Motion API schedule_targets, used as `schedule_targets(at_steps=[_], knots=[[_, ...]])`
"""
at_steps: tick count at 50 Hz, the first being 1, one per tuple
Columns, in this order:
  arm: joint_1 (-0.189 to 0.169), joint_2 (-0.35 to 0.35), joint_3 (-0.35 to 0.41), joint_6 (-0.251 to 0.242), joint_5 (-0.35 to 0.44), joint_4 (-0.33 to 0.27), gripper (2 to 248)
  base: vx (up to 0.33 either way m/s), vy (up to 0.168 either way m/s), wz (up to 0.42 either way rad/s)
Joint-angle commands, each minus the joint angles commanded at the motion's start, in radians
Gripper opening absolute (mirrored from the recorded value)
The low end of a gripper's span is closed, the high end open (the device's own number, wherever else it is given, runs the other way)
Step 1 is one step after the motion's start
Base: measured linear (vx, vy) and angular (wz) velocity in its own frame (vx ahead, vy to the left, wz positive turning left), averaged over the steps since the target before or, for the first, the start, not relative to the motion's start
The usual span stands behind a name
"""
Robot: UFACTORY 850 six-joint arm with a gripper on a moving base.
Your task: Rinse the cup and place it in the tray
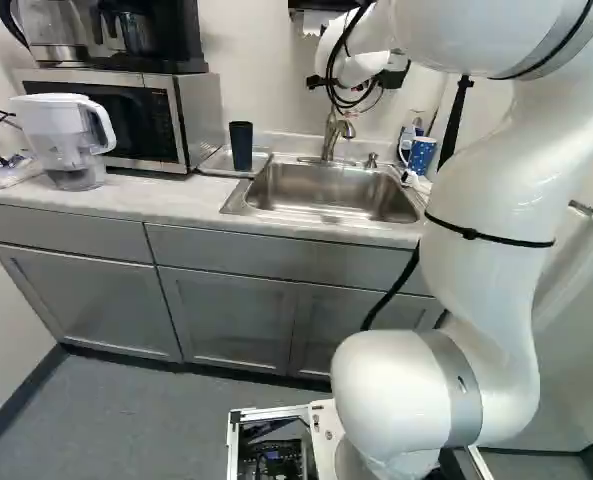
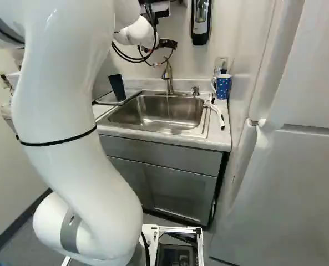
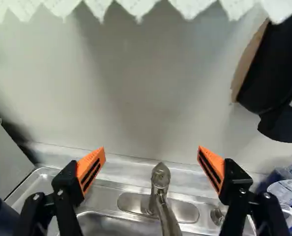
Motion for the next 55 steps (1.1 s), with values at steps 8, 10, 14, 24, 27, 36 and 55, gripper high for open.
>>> schedule_targets(at_steps=[8,10,14,24,27,36,55], knots=[[0.02,-0.007,-0.008,0.0,0.0,0.0,247,0.0,0.0,0.0],[0.026,-0.008,-0.009,0.0,0.0,0.0,247,0.0,0.0,0.0],[0.035,-0.007,-0.008,0.0,0.0,0.0,247,0.0,0.0,0.0],[0.054,-0.006,-0.007,0.0,0.0,0.0,247,0.0,0.0,0.0],[0.056,-0.006,-0.007,0.0,0.0,0.0,247,0.0,0.0,0.0],[0.059,-0.006,-0.007,0.0,-0.009,0.0,247,0.0,0.0,0.0],[0.059,-0.006,-0.007,0.0,-0.066,0.0,247,0.0,0.0,0.0]])
